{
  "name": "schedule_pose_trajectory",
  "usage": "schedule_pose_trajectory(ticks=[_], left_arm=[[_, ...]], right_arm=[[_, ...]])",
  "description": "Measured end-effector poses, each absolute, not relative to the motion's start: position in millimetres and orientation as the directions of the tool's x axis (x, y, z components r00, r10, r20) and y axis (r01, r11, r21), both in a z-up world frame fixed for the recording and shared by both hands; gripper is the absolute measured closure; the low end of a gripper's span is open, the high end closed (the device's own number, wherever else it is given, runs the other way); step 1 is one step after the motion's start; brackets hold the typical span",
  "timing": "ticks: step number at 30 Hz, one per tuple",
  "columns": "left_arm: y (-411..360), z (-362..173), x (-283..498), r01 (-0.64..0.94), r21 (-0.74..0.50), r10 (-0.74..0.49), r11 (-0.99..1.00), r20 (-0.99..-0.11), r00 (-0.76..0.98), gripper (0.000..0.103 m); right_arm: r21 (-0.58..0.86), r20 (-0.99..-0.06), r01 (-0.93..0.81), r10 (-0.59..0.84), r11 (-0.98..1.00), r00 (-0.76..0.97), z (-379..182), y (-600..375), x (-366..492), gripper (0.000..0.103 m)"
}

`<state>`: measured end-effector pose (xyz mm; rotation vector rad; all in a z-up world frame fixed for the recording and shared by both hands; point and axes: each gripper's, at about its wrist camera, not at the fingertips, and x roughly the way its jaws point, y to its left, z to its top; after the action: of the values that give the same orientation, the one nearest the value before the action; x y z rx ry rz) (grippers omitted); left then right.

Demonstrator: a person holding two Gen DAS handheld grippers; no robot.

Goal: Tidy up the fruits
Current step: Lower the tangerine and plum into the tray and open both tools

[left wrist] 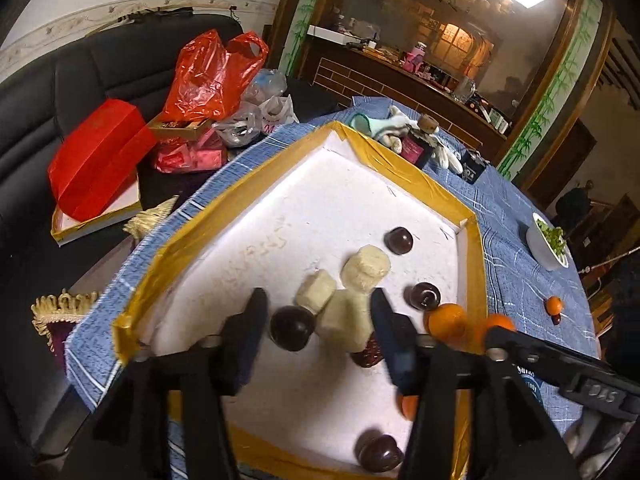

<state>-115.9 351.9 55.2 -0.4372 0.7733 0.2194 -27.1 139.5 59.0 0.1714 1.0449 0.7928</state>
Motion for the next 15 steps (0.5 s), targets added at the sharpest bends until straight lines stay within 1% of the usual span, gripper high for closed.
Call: schedule_pose_trajectory(ticks=[1, 2, 3, 4, 5, 8, 12, 15], left_arm=[[355.2, 56.8, -118.7, -0.352, -0.308, 0.034, 0.884, -0.709, 0.704, 0.035], [357.9, 58.3, -121.3, -0.354, -0.315, 0.034, 0.881, -0.704, 0.710, 0.028], [360.6, 60.4, -124.1, -0.355, -0.321, 0.034, 0.878, -0.697, 0.716, 0.026], [363.0, 62.6, -127.1, -0.354, -0.326, 0.035, 0.876, -0.691, 0.722, 0.025], [365.2, 64.3, -129.7, -0.354, -0.331, 0.034, 0.875, -0.686, 0.726, 0.025], [369.8, 69.0, -135.2, -0.357, -0.349, 0.032, 0.867, -0.675, 0.737, 0.021], [371.2, 73.7, -140.6, -0.369, -0.357, 0.043, 0.858, -0.666, 0.745, 0.021], [367.5, 78.5, -143.5, -0.371, -0.354, 0.050, 0.859, -0.662, 0.748, 0.020]], right_arm=[[0.475, -0.712, -0.510, 0.654, 0.717, 0.257, 56.7, 146.8, -26.8, 0.065], [0.467, -0.716, -0.512, 0.648, 0.721, 0.260, 55.4, 153.6, -26.4, 0.065], [0.457, -0.723, -0.511, 0.639, 0.728, 0.264, 52.9, 161.4, -25.0, 0.064], [0.455, -0.728, -0.510, 0.635, 0.730, 0.261, 50.7, 166.6, -23.6, 0.059], [0.456, -0.729, -0.509, 0.635, 0.730, 0.257, 50.1, 168.6, -23.2, 0.057], [0.455, -0.726, -0.511, 0.636, 0.729, 0.261, 51.5, 172.8, -25.0, 0.056], [0.457, -0.720, -0.503, 0.638, 0.733, 0.275, 56.5, 166.6, -29.1, 0.055], [0.458, -0.712, -0.495, 0.638, 0.739, 0.294, 60.2, 153.8, -37.8, 0.049]])
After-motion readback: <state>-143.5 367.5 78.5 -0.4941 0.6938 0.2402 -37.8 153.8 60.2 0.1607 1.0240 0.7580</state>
